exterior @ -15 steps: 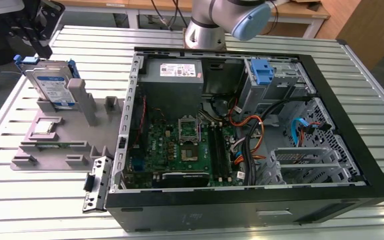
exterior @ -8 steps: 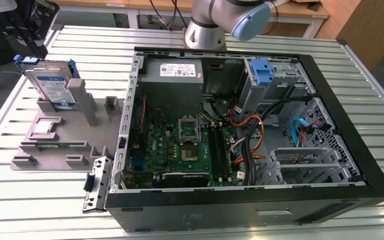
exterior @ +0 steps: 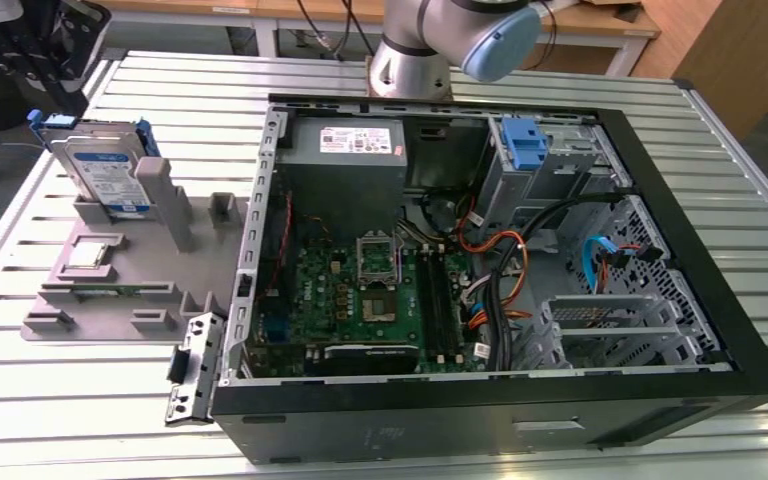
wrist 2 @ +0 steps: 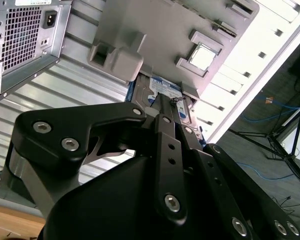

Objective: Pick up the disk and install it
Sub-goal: 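Reach for the disk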

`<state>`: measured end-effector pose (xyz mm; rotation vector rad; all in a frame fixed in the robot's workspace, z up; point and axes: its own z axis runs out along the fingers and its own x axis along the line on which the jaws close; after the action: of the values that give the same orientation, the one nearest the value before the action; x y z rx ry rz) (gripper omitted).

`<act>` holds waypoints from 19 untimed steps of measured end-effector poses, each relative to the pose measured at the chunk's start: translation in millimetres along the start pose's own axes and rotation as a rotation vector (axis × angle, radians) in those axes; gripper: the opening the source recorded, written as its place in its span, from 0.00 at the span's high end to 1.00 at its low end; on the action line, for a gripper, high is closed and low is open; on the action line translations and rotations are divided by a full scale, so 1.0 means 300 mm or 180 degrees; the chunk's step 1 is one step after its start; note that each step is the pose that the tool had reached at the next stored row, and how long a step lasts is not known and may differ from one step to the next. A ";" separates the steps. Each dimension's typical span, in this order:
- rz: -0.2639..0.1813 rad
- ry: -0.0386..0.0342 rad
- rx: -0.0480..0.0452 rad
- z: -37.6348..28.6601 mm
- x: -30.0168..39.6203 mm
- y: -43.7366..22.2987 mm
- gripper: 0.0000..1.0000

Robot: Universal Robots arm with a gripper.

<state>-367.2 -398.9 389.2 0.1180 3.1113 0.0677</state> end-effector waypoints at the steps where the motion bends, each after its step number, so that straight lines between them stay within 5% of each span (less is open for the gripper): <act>1: 0.0000 0.0000 0.0000 0.000 0.002 0.000 0.90; 19: 0.0000 0.0000 0.0000 -0.001 0.041 -0.003 0.90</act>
<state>-379.6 -398.9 389.1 0.1178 3.1113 0.0677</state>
